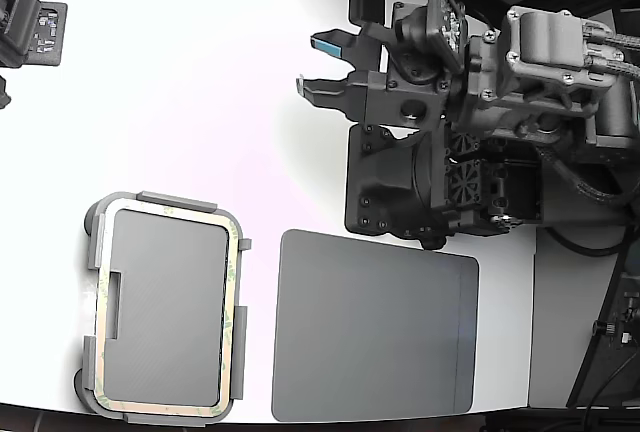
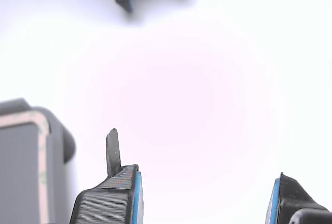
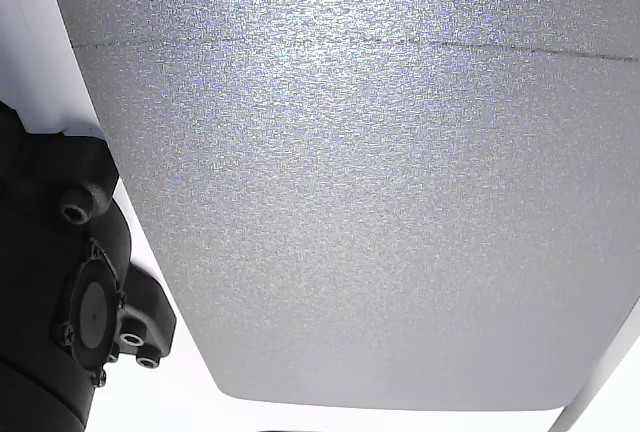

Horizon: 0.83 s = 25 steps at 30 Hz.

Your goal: Grab top frame and put it into gray box.

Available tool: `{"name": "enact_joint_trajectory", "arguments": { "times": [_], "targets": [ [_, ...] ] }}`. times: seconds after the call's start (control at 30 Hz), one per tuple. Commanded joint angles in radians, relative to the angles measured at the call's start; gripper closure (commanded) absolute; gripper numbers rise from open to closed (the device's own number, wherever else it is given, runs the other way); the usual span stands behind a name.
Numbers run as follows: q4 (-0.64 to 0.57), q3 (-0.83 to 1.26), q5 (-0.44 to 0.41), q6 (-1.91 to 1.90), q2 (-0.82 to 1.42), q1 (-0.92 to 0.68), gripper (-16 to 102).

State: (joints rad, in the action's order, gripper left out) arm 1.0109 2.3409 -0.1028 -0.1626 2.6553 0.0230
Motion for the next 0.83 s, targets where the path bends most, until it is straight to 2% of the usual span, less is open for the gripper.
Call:
{"name": "enact_joint_trajectory", "arguments": {
  "times": [0.0, 0.13, 0.8],
  "targets": [
    [-0.041, 0.166, -0.006, 0.020, 0.189, 0.017, -14],
    [-0.044, 0.299, 0.011, 0.037, 0.301, 0.015, -14],
    [-0.044, 0.298, -0.003, 0.041, 0.301, 0.008, -14]
  ]
}}
